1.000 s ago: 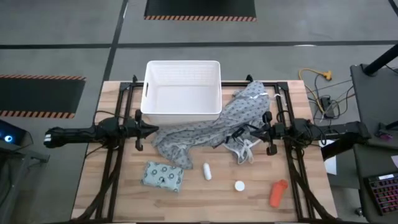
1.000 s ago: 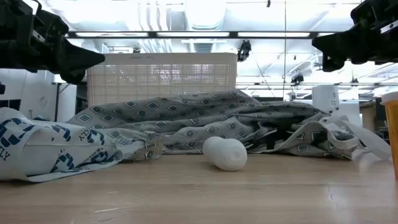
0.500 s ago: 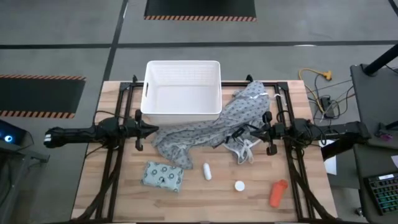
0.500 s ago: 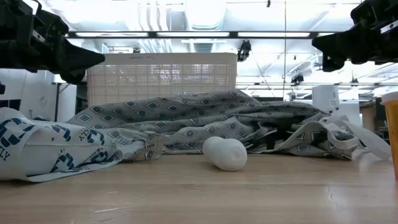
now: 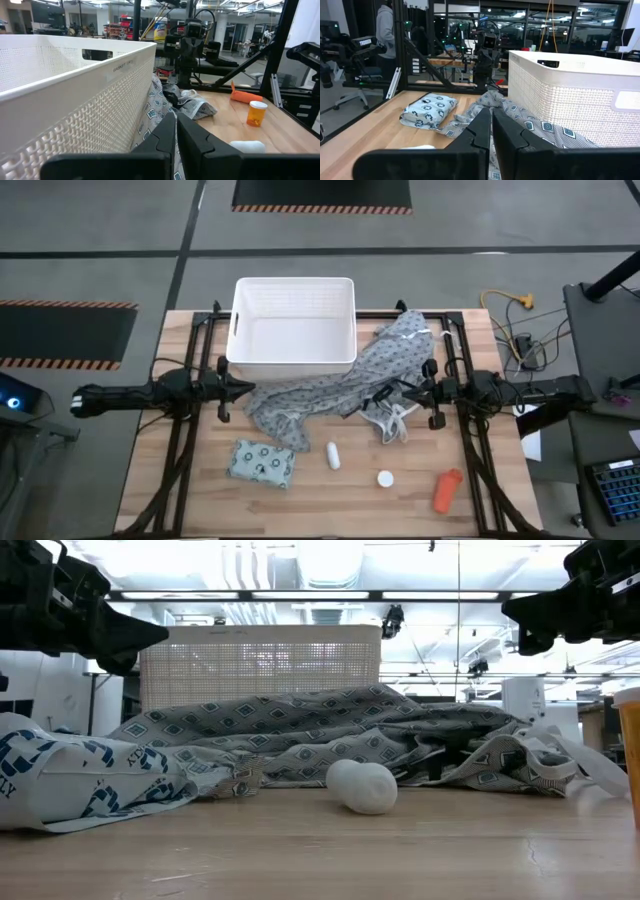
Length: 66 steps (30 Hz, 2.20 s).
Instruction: Pick & place medical supplies in basket/bin
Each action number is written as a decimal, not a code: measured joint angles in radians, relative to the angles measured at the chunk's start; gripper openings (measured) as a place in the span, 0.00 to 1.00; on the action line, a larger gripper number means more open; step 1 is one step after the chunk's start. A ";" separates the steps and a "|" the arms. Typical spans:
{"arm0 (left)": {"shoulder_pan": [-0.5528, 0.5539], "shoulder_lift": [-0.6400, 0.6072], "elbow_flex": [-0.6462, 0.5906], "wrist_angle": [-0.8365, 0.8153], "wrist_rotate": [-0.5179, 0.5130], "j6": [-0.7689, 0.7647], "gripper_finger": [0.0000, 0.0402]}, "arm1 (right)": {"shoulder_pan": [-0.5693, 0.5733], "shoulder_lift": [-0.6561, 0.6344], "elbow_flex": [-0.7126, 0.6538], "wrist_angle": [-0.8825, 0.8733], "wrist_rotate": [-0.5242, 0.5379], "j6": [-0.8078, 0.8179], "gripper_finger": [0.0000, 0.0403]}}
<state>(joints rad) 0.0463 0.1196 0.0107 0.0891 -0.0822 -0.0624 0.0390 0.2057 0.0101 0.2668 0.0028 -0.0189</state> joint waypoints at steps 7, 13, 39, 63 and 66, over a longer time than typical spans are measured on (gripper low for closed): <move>0.000 0.000 0.000 0.000 0.000 0.000 0.00 | 0.000 0.000 0.000 0.005 0.000 0.000 0.02; 0.000 0.000 0.000 0.000 0.000 0.000 0.00 | 0.000 0.000 0.010 0.088 -0.003 0.281 0.02; 0.000 0.000 0.000 -0.003 0.001 0.008 0.00 | 0.000 0.448 0.594 -0.468 0.207 0.827 0.57; 0.000 0.000 0.000 -0.003 0.001 0.008 0.00 | 0.405 1.152 1.242 -1.497 -0.171 1.724 0.62; 0.000 0.000 0.000 -0.003 0.001 0.008 0.00 | 0.497 1.211 1.252 -1.498 -0.171 1.839 0.61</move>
<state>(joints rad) 0.0463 0.1192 0.0105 0.0856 -0.0814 -0.0547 0.5361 1.4169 1.2621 -1.2314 -0.1680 1.8197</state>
